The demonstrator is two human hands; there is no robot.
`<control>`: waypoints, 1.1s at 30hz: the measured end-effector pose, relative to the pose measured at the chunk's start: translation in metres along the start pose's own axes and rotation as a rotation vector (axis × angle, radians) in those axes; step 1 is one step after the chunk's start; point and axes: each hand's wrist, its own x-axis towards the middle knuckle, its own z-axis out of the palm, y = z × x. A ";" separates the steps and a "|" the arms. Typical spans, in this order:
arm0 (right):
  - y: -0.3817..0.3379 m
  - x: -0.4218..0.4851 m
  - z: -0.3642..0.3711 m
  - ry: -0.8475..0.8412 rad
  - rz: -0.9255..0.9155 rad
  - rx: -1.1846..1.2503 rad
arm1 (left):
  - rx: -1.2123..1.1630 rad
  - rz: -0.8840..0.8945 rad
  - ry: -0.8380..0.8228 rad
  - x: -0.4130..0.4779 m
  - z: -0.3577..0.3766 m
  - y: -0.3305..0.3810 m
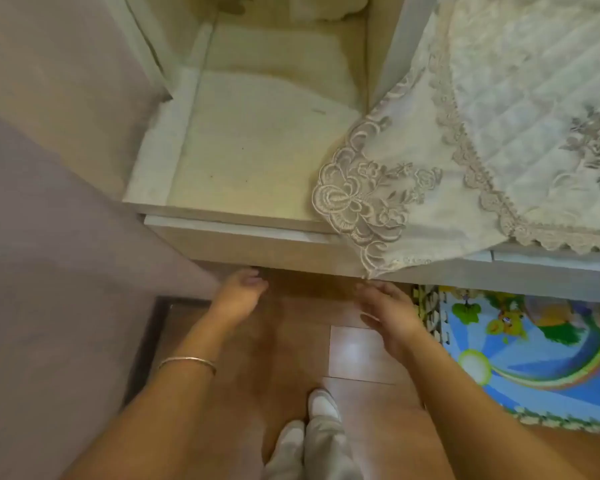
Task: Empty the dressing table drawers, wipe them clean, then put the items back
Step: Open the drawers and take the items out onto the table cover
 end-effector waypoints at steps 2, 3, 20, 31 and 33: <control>0.001 0.009 0.003 -0.042 0.050 0.163 | -0.175 -0.044 0.060 0.008 -0.001 0.000; 0.000 0.011 0.003 -0.054 0.067 0.234 | -0.260 -0.084 0.076 0.011 -0.004 0.002; 0.047 -0.066 -0.005 -0.004 0.119 0.055 | -0.178 -0.007 -0.001 -0.066 -0.035 -0.045; -0.010 -0.142 -0.021 0.380 -1.014 -1.160 | 0.809 0.772 0.229 -0.136 -0.086 0.010; -0.012 -0.137 -0.022 0.367 -0.838 -1.238 | 0.905 0.724 0.189 -0.131 -0.084 0.006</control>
